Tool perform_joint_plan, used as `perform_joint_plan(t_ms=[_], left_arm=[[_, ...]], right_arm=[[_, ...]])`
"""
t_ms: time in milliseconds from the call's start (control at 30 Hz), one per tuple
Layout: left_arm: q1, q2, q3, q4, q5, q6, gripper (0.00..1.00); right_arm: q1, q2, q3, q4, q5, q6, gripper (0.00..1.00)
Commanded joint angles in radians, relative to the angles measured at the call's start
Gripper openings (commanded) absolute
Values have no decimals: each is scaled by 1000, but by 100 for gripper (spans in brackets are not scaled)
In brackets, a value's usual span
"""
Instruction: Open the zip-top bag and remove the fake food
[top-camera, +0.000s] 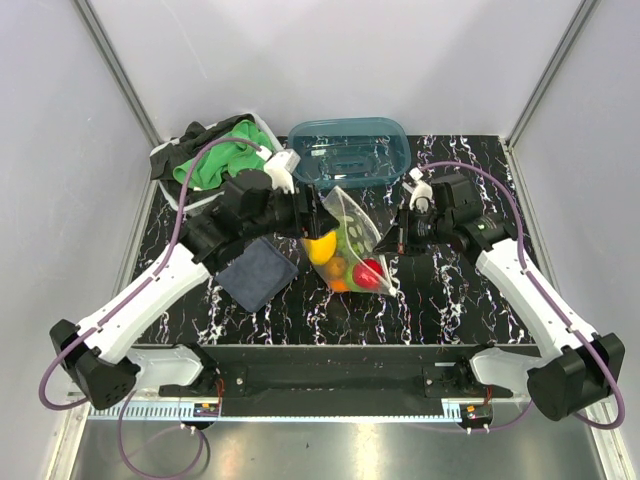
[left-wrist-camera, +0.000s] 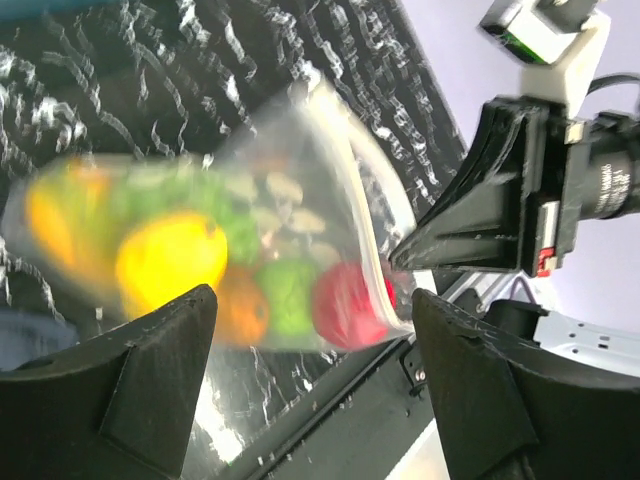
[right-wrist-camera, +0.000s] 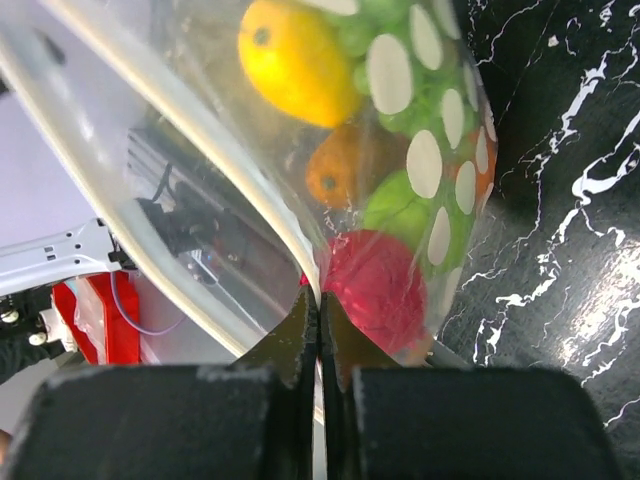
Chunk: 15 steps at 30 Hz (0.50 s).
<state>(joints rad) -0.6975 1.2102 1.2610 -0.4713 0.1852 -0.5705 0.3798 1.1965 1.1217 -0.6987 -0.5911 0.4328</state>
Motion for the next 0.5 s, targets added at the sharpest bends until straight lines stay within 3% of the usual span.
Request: perform_joint_plan(t_ms=[0, 233, 467], left_arm=[[-101, -29, 37, -141, -214, -129, 80], [-198, 69, 110, -138, -312, -247, 80], [-238, 239, 302, -130, -328, -163, 80]], right_arm=[[4, -40, -8, 47, 8, 40, 0], [2, -52, -17, 48, -16, 44, 0], [4, -63, -20, 30, -21, 38, 0]])
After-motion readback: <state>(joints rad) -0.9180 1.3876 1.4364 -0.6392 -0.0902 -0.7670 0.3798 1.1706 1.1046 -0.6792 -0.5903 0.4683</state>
